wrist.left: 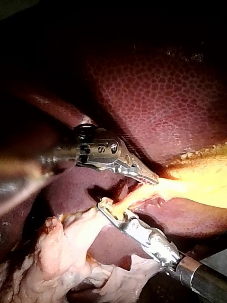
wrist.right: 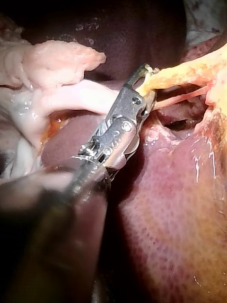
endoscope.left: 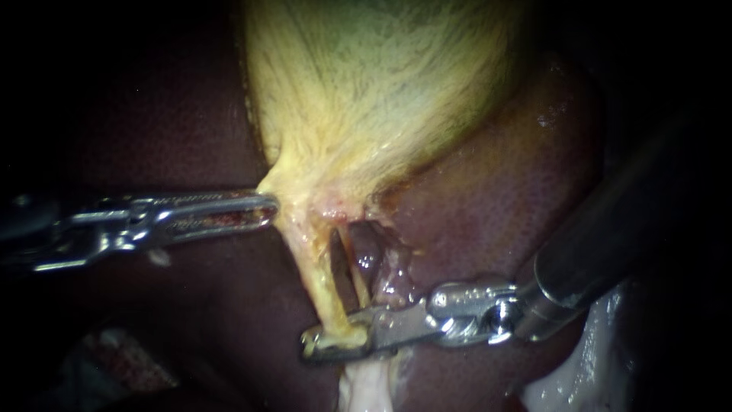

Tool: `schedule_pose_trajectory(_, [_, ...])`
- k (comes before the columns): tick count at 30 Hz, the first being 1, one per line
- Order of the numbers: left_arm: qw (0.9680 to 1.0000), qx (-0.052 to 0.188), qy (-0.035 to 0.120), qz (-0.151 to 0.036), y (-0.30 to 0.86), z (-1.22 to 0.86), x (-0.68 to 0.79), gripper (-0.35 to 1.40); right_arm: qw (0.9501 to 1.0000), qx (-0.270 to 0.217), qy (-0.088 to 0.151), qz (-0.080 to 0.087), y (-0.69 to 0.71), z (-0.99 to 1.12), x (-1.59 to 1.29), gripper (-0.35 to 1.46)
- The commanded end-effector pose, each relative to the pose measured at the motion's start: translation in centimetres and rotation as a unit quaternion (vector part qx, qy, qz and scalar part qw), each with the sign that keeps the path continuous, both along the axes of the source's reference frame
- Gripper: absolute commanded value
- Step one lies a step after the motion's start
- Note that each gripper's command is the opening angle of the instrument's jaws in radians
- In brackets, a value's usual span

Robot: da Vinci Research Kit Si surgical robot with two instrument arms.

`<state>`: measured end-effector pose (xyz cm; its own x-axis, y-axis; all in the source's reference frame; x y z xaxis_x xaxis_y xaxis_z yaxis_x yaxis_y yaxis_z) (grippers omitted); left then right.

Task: Going back first clip left tube

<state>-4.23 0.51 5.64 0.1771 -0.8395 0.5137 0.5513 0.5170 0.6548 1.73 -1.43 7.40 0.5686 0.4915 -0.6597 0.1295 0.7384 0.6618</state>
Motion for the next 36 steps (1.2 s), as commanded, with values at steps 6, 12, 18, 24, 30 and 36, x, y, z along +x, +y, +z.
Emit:
schedule_pose_trajectory(6, [1.0000, 0.000, 0.000, 0.000, -0.01, -0.02, 0.00, -0.35, 0.9983, 0.048, -0.025, 0.021, -0.01, -0.02, 0.00, -0.35])
schedule_pose_trajectory(12, [1.0000, 0.000, 0.000, 0.000, -0.01, -0.02, 0.00, -0.35, 0.9967, 0.067, -0.036, 0.030, -0.02, -0.02, 0.00, -0.35])
schedule_pose_trajectory(18, [1.0000, 0.000, 0.000, 0.000, -0.01, -0.03, 0.00, -0.35, 0.9962, 0.073, -0.032, 0.035, -0.01, -0.02, 0.00, 0.02])
schedule_pose_trajectory(24, [1.0000, 0.000, 0.000, 0.000, -0.01, -0.03, 0.02, -0.35, 0.9973, 0.049, -0.028, 0.047, -0.01, -0.03, 0.01, 0.49])
schedule_pose_trajectory(30, [1.0000, 0.000, 0.000, 0.000, -0.02, -0.03, 0.02, -0.35, 0.9980, -0.033, 0.010, 0.053, 0.05, -0.05, 0.05, 0.60])
schedule_pose_trajectory(36, [1.0000, 0.000, 0.000, 0.000, -0.02, -0.04, 0.02, -0.35, 0.9935, -0.098, 0.022, 0.054, 0.08, -0.05, 0.04, 0.60])
